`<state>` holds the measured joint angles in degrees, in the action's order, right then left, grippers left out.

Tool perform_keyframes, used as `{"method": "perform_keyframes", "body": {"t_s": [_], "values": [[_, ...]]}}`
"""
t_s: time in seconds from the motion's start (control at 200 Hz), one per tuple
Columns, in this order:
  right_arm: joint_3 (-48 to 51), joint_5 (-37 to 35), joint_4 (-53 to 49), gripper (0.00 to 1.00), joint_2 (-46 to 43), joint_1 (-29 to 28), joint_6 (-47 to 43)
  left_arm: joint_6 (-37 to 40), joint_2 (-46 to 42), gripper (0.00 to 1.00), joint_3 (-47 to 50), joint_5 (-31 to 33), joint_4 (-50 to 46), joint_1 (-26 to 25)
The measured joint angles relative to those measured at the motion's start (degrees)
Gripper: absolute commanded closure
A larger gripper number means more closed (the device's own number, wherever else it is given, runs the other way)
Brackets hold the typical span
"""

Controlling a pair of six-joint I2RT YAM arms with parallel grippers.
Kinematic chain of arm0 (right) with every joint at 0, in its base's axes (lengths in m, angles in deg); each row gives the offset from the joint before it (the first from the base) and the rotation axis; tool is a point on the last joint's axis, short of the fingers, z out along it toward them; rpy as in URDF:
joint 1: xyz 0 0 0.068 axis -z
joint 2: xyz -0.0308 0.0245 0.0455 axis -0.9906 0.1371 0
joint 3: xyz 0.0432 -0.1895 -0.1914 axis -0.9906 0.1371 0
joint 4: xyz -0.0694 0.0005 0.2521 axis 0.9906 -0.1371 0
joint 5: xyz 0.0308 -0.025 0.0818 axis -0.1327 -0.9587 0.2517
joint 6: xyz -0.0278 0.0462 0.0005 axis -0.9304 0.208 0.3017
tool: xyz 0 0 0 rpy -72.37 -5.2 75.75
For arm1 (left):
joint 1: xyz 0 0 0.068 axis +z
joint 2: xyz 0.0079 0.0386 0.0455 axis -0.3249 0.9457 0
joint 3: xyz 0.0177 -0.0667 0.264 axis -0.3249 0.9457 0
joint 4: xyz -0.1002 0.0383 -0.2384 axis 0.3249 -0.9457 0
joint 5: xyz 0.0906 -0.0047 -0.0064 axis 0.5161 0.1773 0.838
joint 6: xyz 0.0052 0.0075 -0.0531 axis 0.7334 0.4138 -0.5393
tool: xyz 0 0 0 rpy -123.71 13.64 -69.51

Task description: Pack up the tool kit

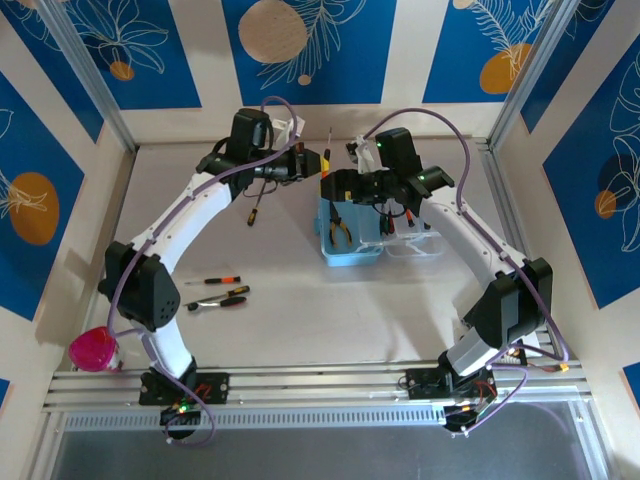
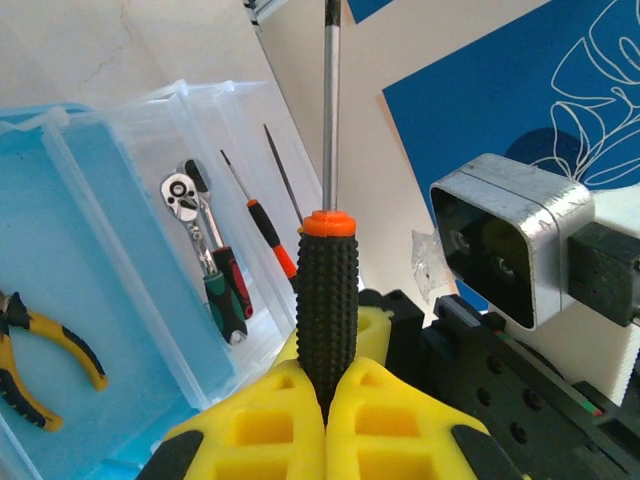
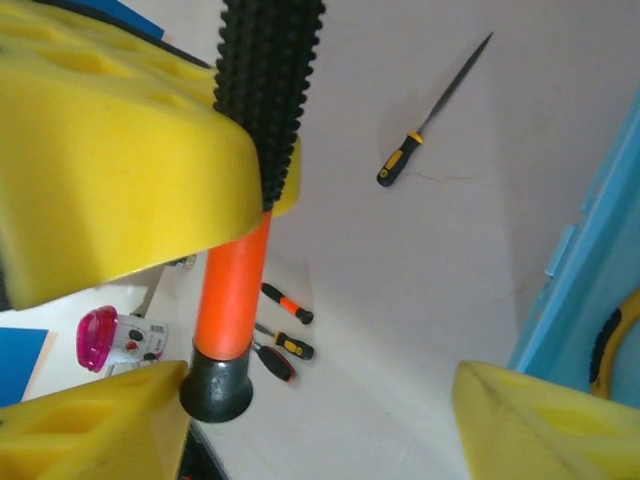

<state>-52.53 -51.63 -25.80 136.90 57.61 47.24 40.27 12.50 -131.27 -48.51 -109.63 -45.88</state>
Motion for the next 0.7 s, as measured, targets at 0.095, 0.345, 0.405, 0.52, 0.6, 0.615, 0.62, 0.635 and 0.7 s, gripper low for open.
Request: {"method": "perform_keyframes", "body": {"t_s": [0.095, 0.345, 0.405, 0.52, 0.6, 0.615, 0.62, 0.635, 0.7], "values": [[0.2, 0.7, 1.5, 0.48, 0.0, 0.0, 1.0, -0.5, 0.0, 1.00, 0.6, -0.4, 1.0, -0.3], [0.7, 2.0, 3.7, 0.86, 0.0, 0.0, 2.6, -1.4, 0.0, 1.00, 2.3, -0.8, 1.9, -1.2], [0.9, 1.8, 3.7, 0.94, 0.0, 0.2, 3.1, -1.3, -0.2, 1.00, 2.5, -0.7, 2.1, -1.2], [1.0, 2.3, 3.8, 1.00, -0.4, 0.5, 3.6, -1.3, -0.4, 1.00, 2.9, -0.8, 3.2, -1.3], [1.4, 2.3, 3.7, 1.00, -0.9, 0.7, 3.7, -1.3, -0.8, 0.89, 3.3, -0.9, 3.4, -1.4], [1.5, 2.3, 3.6, 1.00, -1.0, 0.7, 3.7, -1.3, -0.9, 0.84, 3.4, -0.9, 3.4, -1.5], [1.5, 2.3, 3.6, 1.00, -1.1, 0.7, 3.7, -1.3, -0.9, 0.83, 3.4, -0.9, 3.4, -1.5], [1.5, 2.3, 3.5, 1.00, -1.2, 0.7, 3.7, -1.3, -0.9, 0.81, 3.4, -1.0, 3.4, -1.5], [1.6, 2.2, 2.9, 1.00, -1.6, 0.9, 3.4, -0.7, -1.0, 0.69, 3.4, -1.0, 2.9, -1.6]]}}
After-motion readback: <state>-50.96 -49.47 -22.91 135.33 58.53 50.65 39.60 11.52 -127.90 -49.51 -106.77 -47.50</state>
